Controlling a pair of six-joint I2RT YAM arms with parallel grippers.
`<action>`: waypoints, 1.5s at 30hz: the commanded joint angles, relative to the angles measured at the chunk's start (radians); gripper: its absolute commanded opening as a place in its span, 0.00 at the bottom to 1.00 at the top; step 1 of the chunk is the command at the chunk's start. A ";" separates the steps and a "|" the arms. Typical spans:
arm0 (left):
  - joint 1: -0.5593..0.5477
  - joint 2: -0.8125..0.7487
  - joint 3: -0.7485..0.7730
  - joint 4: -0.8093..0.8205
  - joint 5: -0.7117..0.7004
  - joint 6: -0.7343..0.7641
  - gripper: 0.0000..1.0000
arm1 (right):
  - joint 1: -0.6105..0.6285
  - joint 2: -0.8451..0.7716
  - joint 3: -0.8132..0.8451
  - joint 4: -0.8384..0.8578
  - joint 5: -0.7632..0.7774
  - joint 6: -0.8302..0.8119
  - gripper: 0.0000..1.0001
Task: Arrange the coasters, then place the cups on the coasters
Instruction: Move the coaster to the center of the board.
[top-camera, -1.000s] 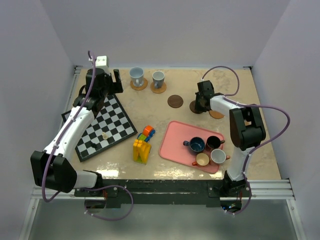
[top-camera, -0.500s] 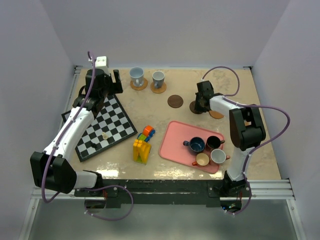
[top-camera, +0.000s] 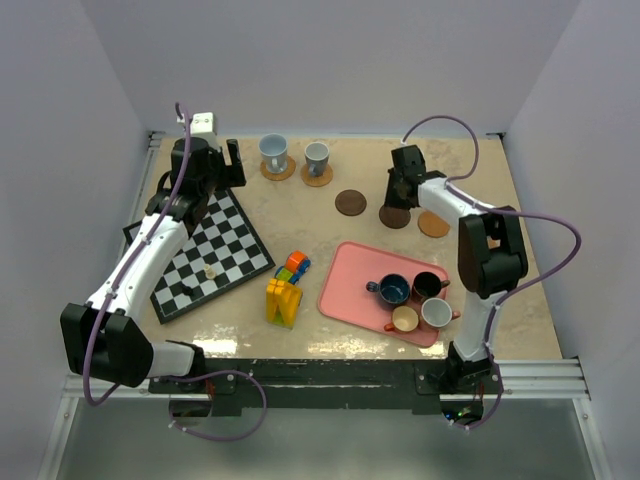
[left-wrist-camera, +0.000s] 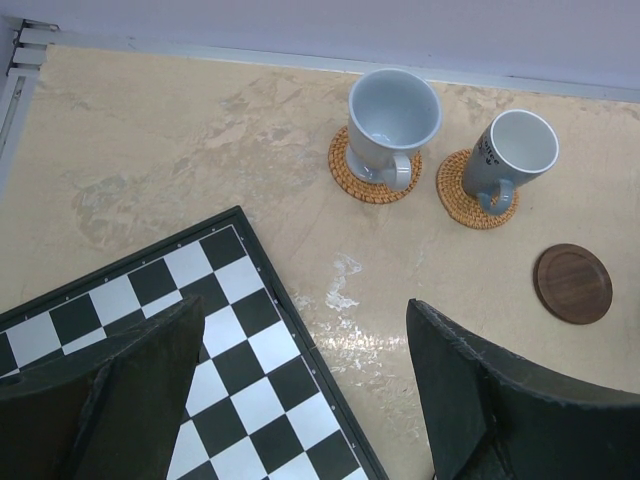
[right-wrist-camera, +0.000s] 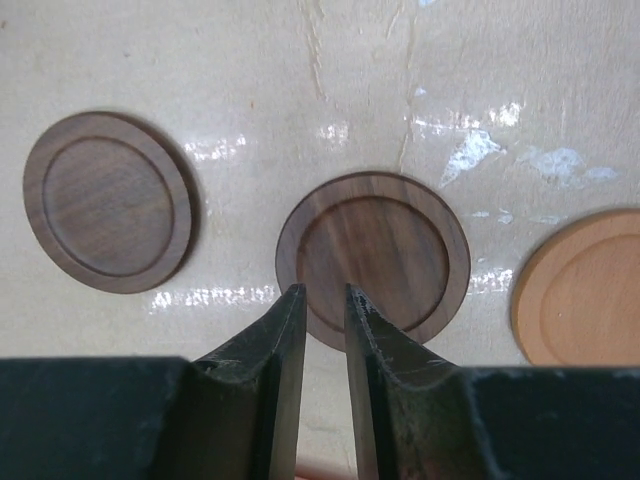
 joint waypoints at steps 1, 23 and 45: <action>-0.005 -0.015 0.025 0.027 -0.007 0.006 0.86 | 0.003 0.007 0.083 -0.034 -0.022 0.006 0.28; -0.005 -0.011 0.033 0.021 -0.008 0.015 0.87 | -0.231 0.033 0.090 -0.031 0.064 -0.087 0.66; -0.005 -0.015 0.015 0.027 -0.008 0.014 0.87 | -0.258 0.022 -0.052 -0.028 0.083 -0.047 0.73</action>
